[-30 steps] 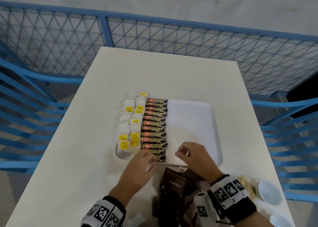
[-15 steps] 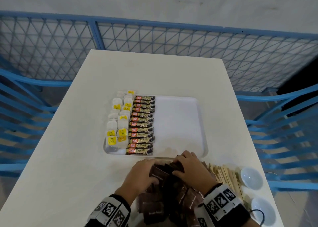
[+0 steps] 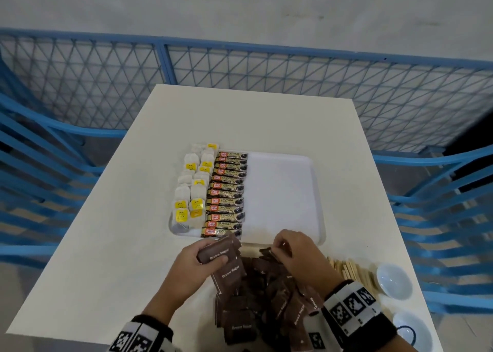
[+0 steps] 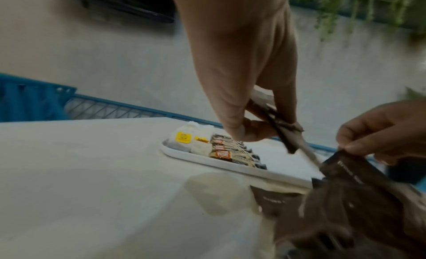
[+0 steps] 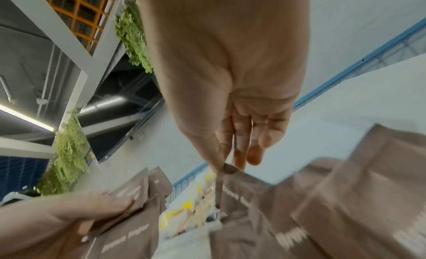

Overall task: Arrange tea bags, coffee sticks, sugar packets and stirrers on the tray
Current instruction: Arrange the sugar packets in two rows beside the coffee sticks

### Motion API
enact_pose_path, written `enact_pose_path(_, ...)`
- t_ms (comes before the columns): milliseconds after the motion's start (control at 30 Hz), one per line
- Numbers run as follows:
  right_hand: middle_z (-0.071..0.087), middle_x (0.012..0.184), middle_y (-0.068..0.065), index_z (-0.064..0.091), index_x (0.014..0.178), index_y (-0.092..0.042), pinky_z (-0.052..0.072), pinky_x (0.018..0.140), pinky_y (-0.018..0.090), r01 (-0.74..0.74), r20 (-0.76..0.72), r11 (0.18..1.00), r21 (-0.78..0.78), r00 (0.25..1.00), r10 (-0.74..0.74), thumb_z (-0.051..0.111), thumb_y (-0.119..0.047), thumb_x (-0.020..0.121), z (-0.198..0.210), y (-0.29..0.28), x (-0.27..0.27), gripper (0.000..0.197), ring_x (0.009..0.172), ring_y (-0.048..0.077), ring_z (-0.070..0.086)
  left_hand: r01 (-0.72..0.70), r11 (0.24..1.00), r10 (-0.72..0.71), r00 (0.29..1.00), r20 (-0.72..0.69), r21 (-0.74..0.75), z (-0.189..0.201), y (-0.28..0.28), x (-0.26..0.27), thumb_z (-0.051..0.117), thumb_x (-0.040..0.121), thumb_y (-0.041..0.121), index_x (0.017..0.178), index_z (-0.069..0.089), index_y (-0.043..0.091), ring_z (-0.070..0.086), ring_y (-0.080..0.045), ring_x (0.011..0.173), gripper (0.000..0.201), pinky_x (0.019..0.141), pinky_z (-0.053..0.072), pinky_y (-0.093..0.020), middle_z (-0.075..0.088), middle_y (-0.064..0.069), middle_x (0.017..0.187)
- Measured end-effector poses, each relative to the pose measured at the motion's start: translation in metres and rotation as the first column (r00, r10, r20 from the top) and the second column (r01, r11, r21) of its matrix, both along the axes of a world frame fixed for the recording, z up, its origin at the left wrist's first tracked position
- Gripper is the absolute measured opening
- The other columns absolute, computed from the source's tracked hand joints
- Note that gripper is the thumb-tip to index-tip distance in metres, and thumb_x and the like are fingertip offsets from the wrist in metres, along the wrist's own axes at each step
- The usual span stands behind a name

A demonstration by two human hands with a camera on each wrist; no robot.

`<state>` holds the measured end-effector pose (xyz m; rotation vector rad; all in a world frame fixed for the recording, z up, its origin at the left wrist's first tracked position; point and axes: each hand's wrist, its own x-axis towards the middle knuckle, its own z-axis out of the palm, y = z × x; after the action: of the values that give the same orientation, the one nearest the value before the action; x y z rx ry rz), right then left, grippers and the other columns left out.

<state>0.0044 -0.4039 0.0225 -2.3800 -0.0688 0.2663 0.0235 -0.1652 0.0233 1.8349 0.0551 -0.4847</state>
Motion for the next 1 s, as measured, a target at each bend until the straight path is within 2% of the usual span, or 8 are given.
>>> enact_pose_path(200, 0.066, 0.083, -0.002, 0.047, 0.082, -0.026, 0.048, 0.062, 0.016, 0.2, 0.008, 0.947, 0.251, 0.978, -0.209, 0.052, -0.016, 0.093, 0.043, 0.011, 0.0, 0.015, 0.075, 0.009, 0.062, -0.156, 0.947, 0.113, 0.98, -0.163, -0.282, 0.015, 0.0, 0.008, 0.065, 0.079, -0.006, 0.102, 0.064, 0.009, 0.07, -0.013, 0.078, 0.027, 0.064, 0.054, -0.02, 0.075, -0.003, 0.085)
enact_pose_path(300, 0.063, 0.073, -0.003, 0.05, 0.082, -0.02, 0.043, 0.056, 0.014, 0.202, -0.051, 0.887, 0.415, 0.979, -0.199, 0.054, -0.013, 0.092, 0.059, 0.026, 0.004, 0.013, 0.058, 0.005, 0.053, -0.158, 0.921, 0.096, 0.978, -0.187, -0.356, 0.024, -0.003, 0.01, 0.064, 0.079, -0.006, 0.105, 0.065, 0.008, 0.071, -0.015, 0.079, 0.029, 0.062, 0.053, -0.021, 0.075, -0.005, 0.089)
enact_pose_path(367, 0.06, 0.073, -0.003, 0.052, 0.084, -0.017, 0.043, 0.056, 0.015, 0.179, -0.087, 0.854, 0.489, 0.984, -0.156, 0.055, -0.012, 0.092, 0.062, 0.041, 0.005, 0.01, 0.061, 0.006, 0.053, -0.141, 0.9, 0.061, 0.978, -0.201, -0.413, 0.031, -0.005, 0.01, 0.059, 0.082, -0.007, 0.105, 0.067, 0.007, 0.071, -0.017, 0.078, 0.029, 0.061, 0.053, -0.022, 0.074, -0.008, 0.091)
enact_pose_path(533, 0.054, 0.073, -0.004, 0.052, 0.088, -0.016, 0.04, 0.055, 0.01, 0.12, 0.035, 0.914, 0.388, 0.989, -0.144, 0.055, -0.016, 0.092, 0.057, 0.078, 0.009, 0.005, 0.057, 0.0, 0.047, -0.18, 0.847, 0.018, 0.95, -0.312, -0.501, 0.042, -0.002, 0.013, 0.045, 0.087, -0.004, 0.09, 0.071, 0.01, 0.066, -0.015, 0.064, 0.029, 0.056, 0.051, -0.024, 0.07, -0.008, 0.076)
enact_pose_path(767, 0.045, 0.064, -0.008, 0.047, 0.09, -0.015, 0.033, 0.053, 0.015, 0.105, 0.108, 0.969, 0.224, 0.985, -0.131, 0.047, -0.016, 0.094, 0.055, 0.11, 0.014, 0.004, 0.055, 0.003, 0.041, -0.323, 0.722, -0.074, 0.844, -0.532, -0.612, 0.041, 0.021, 0.025, 0.047, 0.072, 0.008, 0.11, 0.064, 0.007, 0.067, -0.029, 0.069, 0.042, 0.085, 0.049, -0.046, 0.07, -0.017, 0.088)
enact_pose_path(833, 0.045, 0.068, -0.006, 0.047, 0.093, -0.011, 0.035, 0.059, 0.024, 0.105, 0.134, 0.981, 0.165, 0.983, -0.127, 0.046, -0.015, 0.093, 0.051, 0.116, 0.014, 0.004, 0.061, 0.009, 0.043, -0.306, 0.717, -0.122, 0.83, -0.545, -0.627, 0.041, 0.026, 0.025, 0.046, 0.079, 0.014, 0.101, 0.071, 0.008, 0.069, -0.031, 0.071, 0.034, 0.084, 0.05, -0.052, 0.071, -0.018, 0.091)
enact_pose_path(900, 0.047, 0.075, -0.002, 0.048, 0.095, -0.008, 0.036, 0.063, 0.029, 0.105, 0.146, 0.989, 0.103, 0.982, -0.119, 0.044, -0.014, 0.093, 0.047, 0.122, 0.012, 0.007, 0.069, 0.016, 0.046, -0.287, 0.732, -0.154, 0.814, -0.56, -0.618, 0.042, 0.028, 0.025, 0.047, 0.087, 0.026, 0.088, 0.076, 0.01, 0.07, -0.031, 0.071, 0.033, 0.074, 0.055, -0.052, 0.072, -0.017, 0.089)
enact_pose_path(1000, 0.047, 0.079, 0.0, 0.049, 0.096, -0.007, 0.028, 0.056, 0.024, 0.089, 0.148, 0.994, 0.055, 0.984, -0.096, 0.046, -0.014, 0.092, 0.041, 0.127, 0.007, 0.009, 0.072, 0.015, 0.043, -0.189, 0.815, -0.161, 0.835, -0.527, -0.548, 0.042, 0.029, 0.02, 0.058, 0.083, 0.027, 0.1, 0.071, 0.009, 0.071, -0.029, 0.075, 0.028, 0.074, 0.057, -0.049, 0.072, -0.018, 0.096)
